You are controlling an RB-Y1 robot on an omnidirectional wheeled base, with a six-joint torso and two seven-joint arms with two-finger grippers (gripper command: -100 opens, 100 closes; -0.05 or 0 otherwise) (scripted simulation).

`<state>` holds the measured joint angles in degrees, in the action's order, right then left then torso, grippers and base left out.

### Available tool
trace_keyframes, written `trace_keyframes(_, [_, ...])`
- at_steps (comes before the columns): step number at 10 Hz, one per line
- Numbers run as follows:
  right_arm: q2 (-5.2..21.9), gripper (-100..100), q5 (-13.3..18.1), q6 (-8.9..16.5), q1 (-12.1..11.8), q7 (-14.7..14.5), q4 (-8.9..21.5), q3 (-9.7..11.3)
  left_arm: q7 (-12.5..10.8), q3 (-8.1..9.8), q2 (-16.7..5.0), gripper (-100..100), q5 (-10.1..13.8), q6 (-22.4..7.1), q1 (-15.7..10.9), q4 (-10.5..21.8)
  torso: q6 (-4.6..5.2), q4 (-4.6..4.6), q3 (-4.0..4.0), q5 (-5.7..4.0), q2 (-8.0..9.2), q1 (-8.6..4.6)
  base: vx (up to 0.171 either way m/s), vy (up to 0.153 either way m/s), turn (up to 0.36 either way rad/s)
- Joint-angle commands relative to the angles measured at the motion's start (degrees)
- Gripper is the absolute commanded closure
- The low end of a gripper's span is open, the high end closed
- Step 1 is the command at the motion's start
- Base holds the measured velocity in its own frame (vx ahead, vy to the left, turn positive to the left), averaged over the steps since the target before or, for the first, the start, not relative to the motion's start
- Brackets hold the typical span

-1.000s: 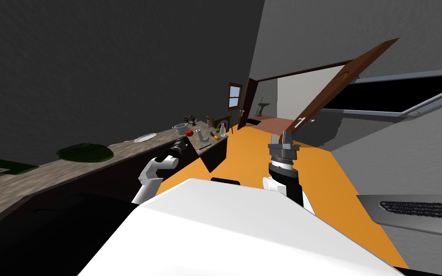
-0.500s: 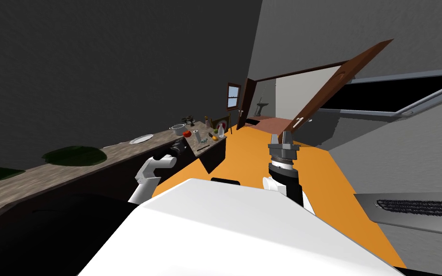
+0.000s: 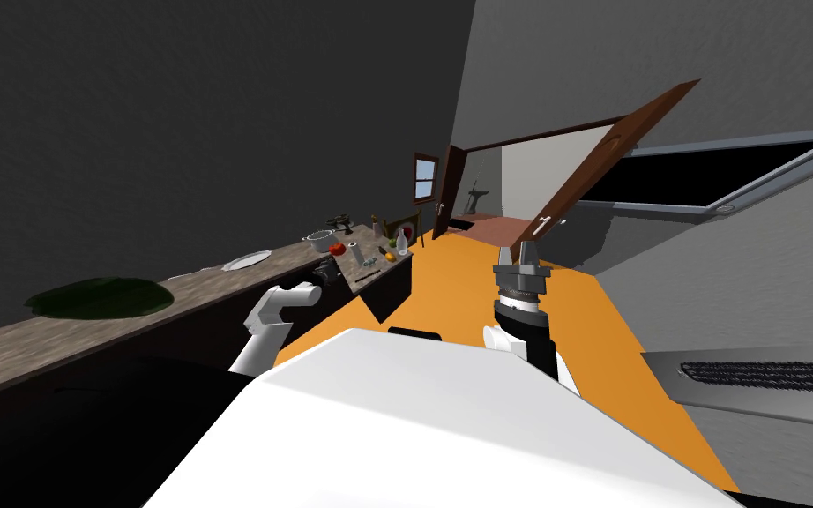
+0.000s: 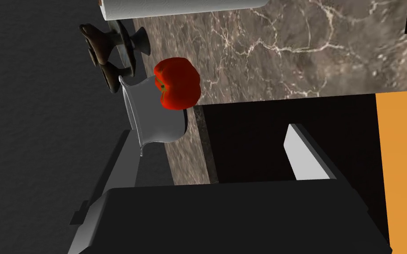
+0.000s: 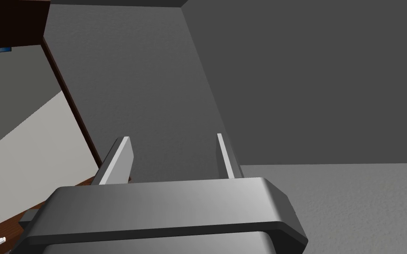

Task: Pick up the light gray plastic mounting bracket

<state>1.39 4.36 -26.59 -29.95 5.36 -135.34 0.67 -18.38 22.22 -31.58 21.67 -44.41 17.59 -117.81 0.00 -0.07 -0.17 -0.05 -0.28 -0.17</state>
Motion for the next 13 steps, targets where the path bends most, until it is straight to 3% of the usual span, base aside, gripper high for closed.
trace_keyframes(1, [0.00,0,0.00,0.00,0.00,0.00,0.00,0.00,-0.08,0.11,-0.27,-100,0.33,-2.86,-0.23,0.42,0.00,0.00,0.00,0.00,0.00,0.00,0.032,-0.017,0.011])
trace_keyframes(2, [0.00,0,0.00,0.00,0.00,0.00,0.00,0.00,-0.76,0.98,-1.46,-100,2.12,-4.75,-0.92,1.50,-0.01,0.02,0.06,0.02,0.11,0.09,0.067,-0.044,-0.089])
trace_keyframes(4, [0.00,0,0.00,0.00,0.00,0.00,0.00,0.00,-0.76,0.98,-1.46,-100,2.12,-7.67,-0.92,1.50,-0.01,0.00,0.00,0.00,-0.01,-0.01,0.063,-0.043,-0.018])
trace_keyframes(5, [0.00,0,0.00,0.00,0.00,0.00,0.00,0.00,-1.40,1.82,-2.60,-100,3.89,-9.57,-1.64,2.57,-0.01,0.02,0.05,0.01,0.09,0.05,0.091,-0.042,-0.086])
trace_keyframes(7, [0.00,0,0.00,0.00,0.00,0.00,0.00,0.00,-1.40,1.82,-2.60,-100,3.89,-12.28,-1.64,2.57,0.00,-0.02,-0.04,0.00,-0.08,0.00,0.071,-0.040,-0.021])
trace_keyframes(8, [0.00,0,0.00,0.00,0.00,0.00,0.00,0.00,-2.01,2.61,-3.69,-100,5.63,-14.17,-2.36,3.65,-0.01,0.01,0.04,0.01,0.07,0.06,0.076,-0.046,-0.082])
trace_keyframes(13, [0.00,0,0.00,0.00,0.00,0.00,0.00,0.00,-2.57,3.35,-4.73,-100,7.32,-21.08,-3.08,4.73,0.00,-0.02,-0.06,0.00,-0.09,-0.01,0.079,-0.038,-0.036])
